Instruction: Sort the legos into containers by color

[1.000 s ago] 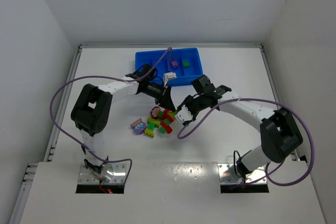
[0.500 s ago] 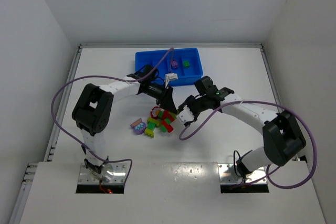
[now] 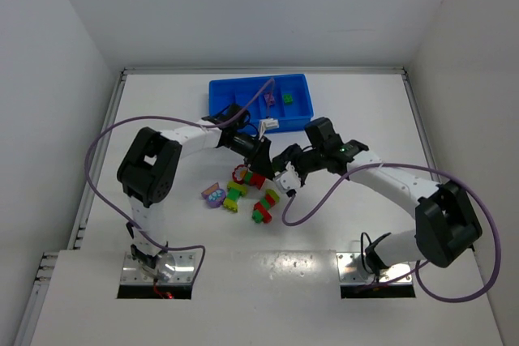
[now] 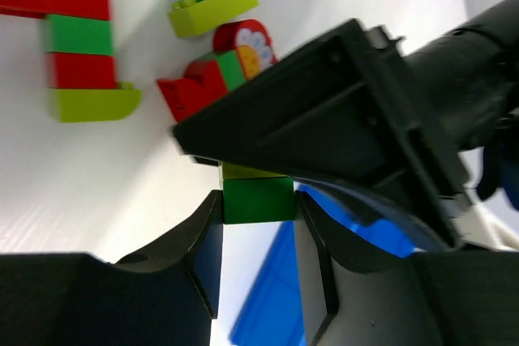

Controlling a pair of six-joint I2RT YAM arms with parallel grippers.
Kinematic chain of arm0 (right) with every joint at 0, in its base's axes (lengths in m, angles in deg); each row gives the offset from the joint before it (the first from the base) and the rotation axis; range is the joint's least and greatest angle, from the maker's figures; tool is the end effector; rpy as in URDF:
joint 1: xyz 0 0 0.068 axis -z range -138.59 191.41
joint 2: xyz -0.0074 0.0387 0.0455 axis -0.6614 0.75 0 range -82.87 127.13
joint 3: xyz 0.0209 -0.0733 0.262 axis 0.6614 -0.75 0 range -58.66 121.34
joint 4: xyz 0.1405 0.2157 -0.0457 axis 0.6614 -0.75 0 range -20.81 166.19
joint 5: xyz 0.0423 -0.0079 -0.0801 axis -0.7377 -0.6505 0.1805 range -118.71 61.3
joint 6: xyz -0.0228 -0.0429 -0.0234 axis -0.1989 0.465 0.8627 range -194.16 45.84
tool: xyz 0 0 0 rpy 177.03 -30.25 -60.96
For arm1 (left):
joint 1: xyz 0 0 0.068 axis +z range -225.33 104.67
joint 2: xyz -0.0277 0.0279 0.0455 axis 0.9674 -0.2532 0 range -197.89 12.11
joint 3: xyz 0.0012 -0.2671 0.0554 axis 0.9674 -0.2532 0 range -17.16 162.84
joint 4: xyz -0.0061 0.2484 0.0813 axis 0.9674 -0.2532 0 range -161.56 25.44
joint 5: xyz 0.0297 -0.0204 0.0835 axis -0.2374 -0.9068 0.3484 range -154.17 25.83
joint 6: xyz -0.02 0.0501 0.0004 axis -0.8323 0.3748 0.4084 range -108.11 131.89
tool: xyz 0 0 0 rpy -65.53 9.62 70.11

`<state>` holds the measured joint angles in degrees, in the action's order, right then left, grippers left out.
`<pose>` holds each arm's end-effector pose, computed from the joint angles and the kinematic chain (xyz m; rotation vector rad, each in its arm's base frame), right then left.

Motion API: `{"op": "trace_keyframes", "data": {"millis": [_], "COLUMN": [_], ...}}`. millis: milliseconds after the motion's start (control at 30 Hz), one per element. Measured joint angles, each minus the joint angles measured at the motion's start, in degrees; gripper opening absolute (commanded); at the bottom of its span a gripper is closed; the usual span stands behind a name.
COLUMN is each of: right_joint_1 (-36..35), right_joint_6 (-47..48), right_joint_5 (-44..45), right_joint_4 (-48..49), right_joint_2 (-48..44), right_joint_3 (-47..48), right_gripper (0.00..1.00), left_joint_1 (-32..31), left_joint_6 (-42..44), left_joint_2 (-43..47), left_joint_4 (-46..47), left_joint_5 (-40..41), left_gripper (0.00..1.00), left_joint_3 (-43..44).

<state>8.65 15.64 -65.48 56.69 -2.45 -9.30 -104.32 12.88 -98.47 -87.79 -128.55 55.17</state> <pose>0.2256 0.1706 0.2197 -2.0888 0.8408 0.2703 0.3212 -0.2147 0.1775 1.0151 2.2717 -1.6518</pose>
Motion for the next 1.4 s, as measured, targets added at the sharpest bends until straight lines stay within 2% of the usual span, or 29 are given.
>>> {"op": "trace_keyframes", "data": {"millis": [100,200,300,533,733,1000,1100,1200,1333,1400], "right_joint_1": [0.0,0.0,0.0,0.0,0.5,4.9,5.4,6.2,8.1,9.7], "right_joint_6": [0.0,0.1,0.2,0.2,0.2,-4.1,-10.8,-21.9,-39.4,-48.3], "right_joint_5": [-0.7,-0.9,-0.9,-0.9,-0.2,4.3,6.4,9.6,15.5,18.8], "right_joint_4": [1.9,3.3,3.5,3.6,3.7,4.2,8.3,13.2,18.2,19.9], "right_joint_2": [-0.1,-0.1,-0.1,-0.2,-1.5,-2.6,-2.3,1.1,11.9,19.1], "right_joint_3": [0.0,0.0,0.0,-0.3,-1.9,-3.9,-3.7,-0.3,12.8,23.3], "right_gripper": [0.00,0.00,0.00,0.00,0.00,0.00,0.00,0.00,0.00,0.00], "left_joint_1": [-0.7,-1.3,-1.4,-1.4,-0.4,5.5,5.9,6.3,7.3,7.8], "left_joint_6": [0.2,0.3,0.5,0.9,1.5,1.6,1.6,1.8,1.8,1.8], "left_joint_2": [0.0,0.0,0.0,0.0,2.6,10.7,12.8,14.5,16.9,18.5], "left_joint_4": [-0.4,-0.7,-0.9,-1.0,-0.4,-1.3,-1.3,-1.3,-1.3,-1.2], "left_joint_5": [-0.2,-0.5,-1.1,-1.2,-1.2,-0.7,0.9,3.8,8.7,11.6], "left_gripper": [0.54,0.47,0.30,0.15,0.12,0.12,0.12,0.12,0.12,0.12], "left_joint_3": [0.0,0.0,0.0,-0.1,-4.1,-8.6,-8.9,-8.8,-8.7,-8.7]}}
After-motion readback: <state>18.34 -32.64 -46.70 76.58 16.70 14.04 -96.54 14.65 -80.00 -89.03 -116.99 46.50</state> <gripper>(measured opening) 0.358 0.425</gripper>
